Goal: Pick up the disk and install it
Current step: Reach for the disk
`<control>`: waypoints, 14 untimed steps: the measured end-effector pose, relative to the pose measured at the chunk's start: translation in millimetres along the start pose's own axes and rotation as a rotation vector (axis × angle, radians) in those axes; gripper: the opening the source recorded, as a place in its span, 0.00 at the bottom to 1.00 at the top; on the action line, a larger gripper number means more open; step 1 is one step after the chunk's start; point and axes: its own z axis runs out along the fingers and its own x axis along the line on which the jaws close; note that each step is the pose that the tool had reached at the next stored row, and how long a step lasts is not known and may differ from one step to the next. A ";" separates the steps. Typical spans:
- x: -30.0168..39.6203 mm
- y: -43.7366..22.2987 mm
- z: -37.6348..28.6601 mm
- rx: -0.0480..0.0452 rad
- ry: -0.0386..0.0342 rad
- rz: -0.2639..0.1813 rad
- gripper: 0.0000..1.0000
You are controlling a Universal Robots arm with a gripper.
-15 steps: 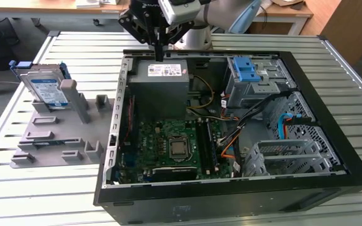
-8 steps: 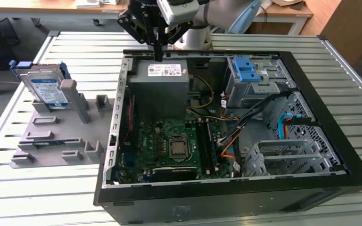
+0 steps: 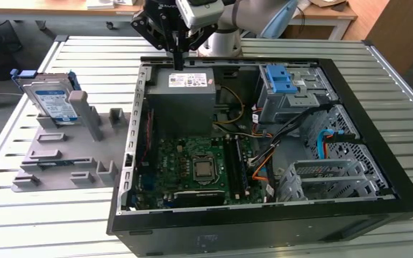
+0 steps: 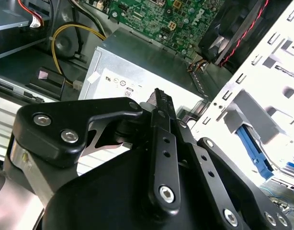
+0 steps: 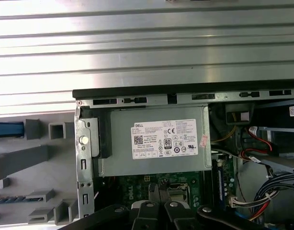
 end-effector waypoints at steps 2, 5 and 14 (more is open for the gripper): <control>0.9 -0.1 0.0 0.0000 0.0000 0.000 0.11; 1.8 -0.1 0.0 0.0000 0.0000 0.000 0.11; 5.3 -0.4 0.1 0.0000 0.0000 0.000 0.11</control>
